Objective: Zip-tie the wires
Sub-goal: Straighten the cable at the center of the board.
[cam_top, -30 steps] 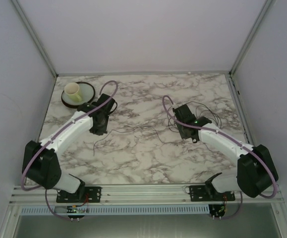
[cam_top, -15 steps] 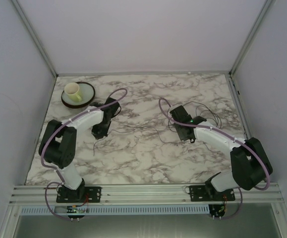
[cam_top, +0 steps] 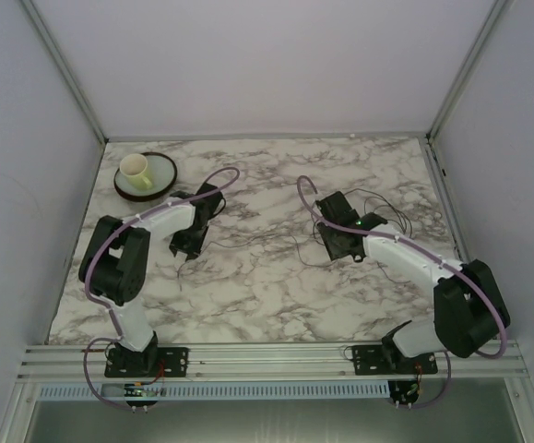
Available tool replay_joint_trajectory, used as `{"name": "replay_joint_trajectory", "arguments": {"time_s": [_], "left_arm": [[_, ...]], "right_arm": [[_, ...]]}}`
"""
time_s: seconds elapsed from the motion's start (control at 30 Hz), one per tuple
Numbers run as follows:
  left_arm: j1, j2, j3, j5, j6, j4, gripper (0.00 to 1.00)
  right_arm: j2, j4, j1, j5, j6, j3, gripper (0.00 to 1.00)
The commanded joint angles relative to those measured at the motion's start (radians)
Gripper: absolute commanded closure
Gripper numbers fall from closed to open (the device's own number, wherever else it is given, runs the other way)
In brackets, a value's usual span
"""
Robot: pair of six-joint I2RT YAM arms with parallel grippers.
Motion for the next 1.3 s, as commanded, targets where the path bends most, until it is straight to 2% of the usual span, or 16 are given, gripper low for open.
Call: {"name": "replay_joint_trajectory", "arguments": {"time_s": [0.0, 0.17, 0.43, 0.57, 0.63, 0.83, 0.97, 1.17, 1.27], "left_arm": [[0.011, -0.042, 0.0, -0.014, 0.015, -0.014, 0.57], [0.019, -0.11, 0.032, -0.012, 0.012, -0.048, 0.33], [0.053, -0.264, 0.209, 0.028, -0.005, -0.095, 0.0], [0.057, -0.359, 0.293, 0.121, -0.01, -0.017, 0.0], [0.056, -0.418, 0.284, 0.221, -0.014, 0.073, 0.0], [0.057, -0.597, 0.142, 0.479, -0.028, 0.381, 0.0], [0.057, -0.676, 0.05, 0.586, -0.052, 0.547, 0.0], [0.057, -0.684, 0.045, 0.614, -0.051, 0.556, 0.0], [0.057, -0.682, 0.043, 0.623, -0.045, 0.548, 0.0]], "right_arm": [[-0.073, -0.016, 0.002, -0.009, 0.027, 0.07, 0.55], [-0.15, -0.014, -0.049, -0.054, 0.061, 0.119, 0.4], [-0.214, 0.109, -0.225, -0.057, 0.178, 0.083, 0.38], [-0.21, 0.255, -0.296, -0.067, 0.217, 0.018, 0.38], [-0.183, 0.324, -0.316, -0.107, 0.219, 0.003, 0.38], [-0.036, 0.423, -0.32, -0.17, 0.229, 0.039, 0.38], [0.088, 0.46, -0.321, -0.195, 0.244, 0.094, 0.38], [0.263, 0.511, -0.322, -0.206, 0.266, 0.178, 0.42], [0.33, 0.53, -0.321, -0.209, 0.281, 0.214, 0.47]]}}
